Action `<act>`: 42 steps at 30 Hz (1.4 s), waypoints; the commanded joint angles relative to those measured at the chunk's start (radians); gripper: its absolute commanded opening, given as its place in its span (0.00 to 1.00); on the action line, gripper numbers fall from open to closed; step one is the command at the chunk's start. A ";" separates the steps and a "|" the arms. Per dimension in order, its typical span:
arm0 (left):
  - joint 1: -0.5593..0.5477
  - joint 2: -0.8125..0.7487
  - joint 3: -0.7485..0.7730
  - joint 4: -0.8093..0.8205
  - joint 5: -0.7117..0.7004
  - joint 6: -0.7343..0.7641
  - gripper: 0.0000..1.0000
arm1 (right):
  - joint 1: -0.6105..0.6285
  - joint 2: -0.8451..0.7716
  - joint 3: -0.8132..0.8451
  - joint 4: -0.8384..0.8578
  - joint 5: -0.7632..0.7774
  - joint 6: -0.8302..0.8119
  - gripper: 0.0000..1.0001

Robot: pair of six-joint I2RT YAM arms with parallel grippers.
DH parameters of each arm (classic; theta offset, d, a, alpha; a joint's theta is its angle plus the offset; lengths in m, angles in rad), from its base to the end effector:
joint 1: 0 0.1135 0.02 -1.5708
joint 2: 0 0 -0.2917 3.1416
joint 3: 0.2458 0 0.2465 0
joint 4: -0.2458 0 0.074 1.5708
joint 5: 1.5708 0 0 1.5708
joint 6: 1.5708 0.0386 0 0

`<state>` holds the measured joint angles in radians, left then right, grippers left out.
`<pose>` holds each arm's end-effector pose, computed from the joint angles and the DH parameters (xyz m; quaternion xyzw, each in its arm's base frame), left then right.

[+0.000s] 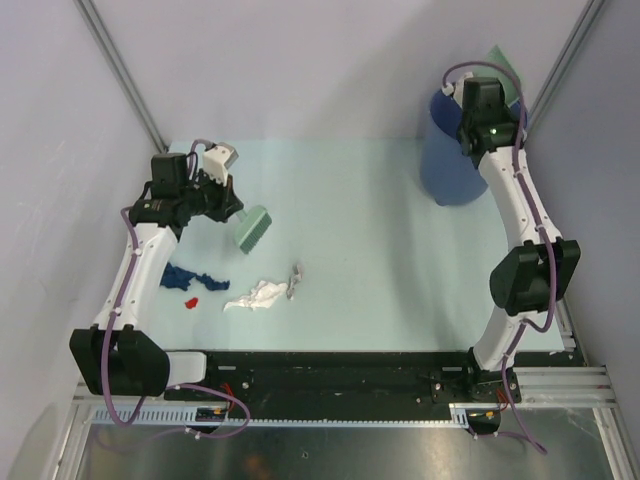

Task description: Sweep away the paper scraps from the table

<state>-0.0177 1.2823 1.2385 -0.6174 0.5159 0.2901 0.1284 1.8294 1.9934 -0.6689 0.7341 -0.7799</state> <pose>0.2630 -0.0237 0.3765 0.2439 0.8412 -0.1694 0.4519 0.4105 0.0269 0.4441 -0.1888 0.8024 -0.4446 0.3504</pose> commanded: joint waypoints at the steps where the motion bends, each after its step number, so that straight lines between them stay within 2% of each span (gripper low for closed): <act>1: 0.009 -0.041 -0.004 0.007 0.013 0.035 0.00 | -0.013 -0.110 -0.200 0.657 0.185 -0.560 0.00; 2: 0.009 -0.041 -0.004 0.007 0.013 0.035 0.00 | -0.012 -0.126 -0.290 0.769 0.183 -0.643 0.00; 3: 0.009 -0.041 -0.004 0.007 0.019 0.034 0.00 | -0.018 -0.133 -0.321 0.860 0.183 -0.806 0.00; 4: 0.009 -0.041 -0.004 0.008 0.021 0.034 0.00 | -0.015 -0.133 -0.344 0.988 0.179 -0.862 0.00; 6: 0.009 -0.040 -0.004 0.007 0.024 0.034 0.00 | -0.021 -0.130 -0.372 1.064 0.168 -0.959 0.00; 11: 0.009 -0.049 -0.005 0.007 0.026 0.035 0.00 | -0.058 -0.113 -0.392 1.124 0.139 -1.045 0.00; 16: 0.009 -0.060 -0.011 0.005 0.018 0.040 0.00 | -0.064 -0.119 -0.487 1.316 0.061 -1.198 0.00; 17: 0.009 -0.061 -0.011 0.005 0.018 0.041 0.00 | -0.062 -0.122 -0.498 1.324 0.042 -1.197 0.00; 21: 0.009 -0.067 -0.013 0.004 0.021 0.041 0.00 | -0.067 -0.168 -0.513 1.050 -0.056 -1.102 0.00; 24: 0.009 -0.069 -0.013 0.002 0.018 0.043 0.00 | -0.078 -0.180 -0.522 1.074 -0.053 -1.127 0.00; 27: 0.009 -0.063 -0.011 0.001 0.015 0.049 0.00 | -0.081 -0.199 -0.504 0.939 -0.059 -1.109 0.00; 28: 0.009 -0.061 -0.011 0.002 0.016 0.049 0.00 | -0.082 -0.205 -0.502 0.942 -0.058 -1.081 0.00; 30: 0.009 -0.061 -0.011 -0.001 0.018 0.049 0.00 | -0.085 -0.193 -0.422 0.902 -0.004 -0.921 0.00; 31: 0.009 -0.058 -0.010 -0.001 0.019 0.049 0.00 | -0.090 -0.180 -0.372 0.843 0.007 -0.832 0.00; 32: 0.009 -0.057 -0.010 -0.001 0.021 0.049 0.00 | -0.095 -0.174 -0.266 0.655 0.001 -0.737 0.00; 33: 0.009 -0.055 -0.008 -0.001 0.024 0.047 0.00 | -0.102 -0.170 -0.211 0.532 -0.051 -0.522 0.00; 34: 0.009 -0.054 -0.008 -0.001 0.024 0.049 0.00 | -0.105 -0.168 -0.171 0.455 -0.074 -0.433 0.00; 36: 0.009 -0.052 -0.008 -0.001 0.026 0.047 0.00 | -0.110 -0.165 -0.088 0.379 -0.084 -0.176 0.00; 39: 0.009 -0.052 -0.010 -0.001 0.026 0.046 0.00 | -0.111 -0.153 0.028 0.194 -0.131 0.048 0.00; 40: 0.009 -0.052 -0.011 -0.001 0.024 0.047 0.00 | -0.107 -0.154 0.041 0.158 -0.139 0.177 0.00; 42: 0.009 -0.052 -0.011 -0.001 0.019 0.049 0.00 | -0.096 -0.166 0.059 0.076 -0.145 0.292 0.00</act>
<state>-0.0170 1.2469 1.2247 -0.6319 0.5167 0.3077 0.0208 1.6909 1.9884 -0.3103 0.6361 -0.9463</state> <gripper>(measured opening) 0.047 0.292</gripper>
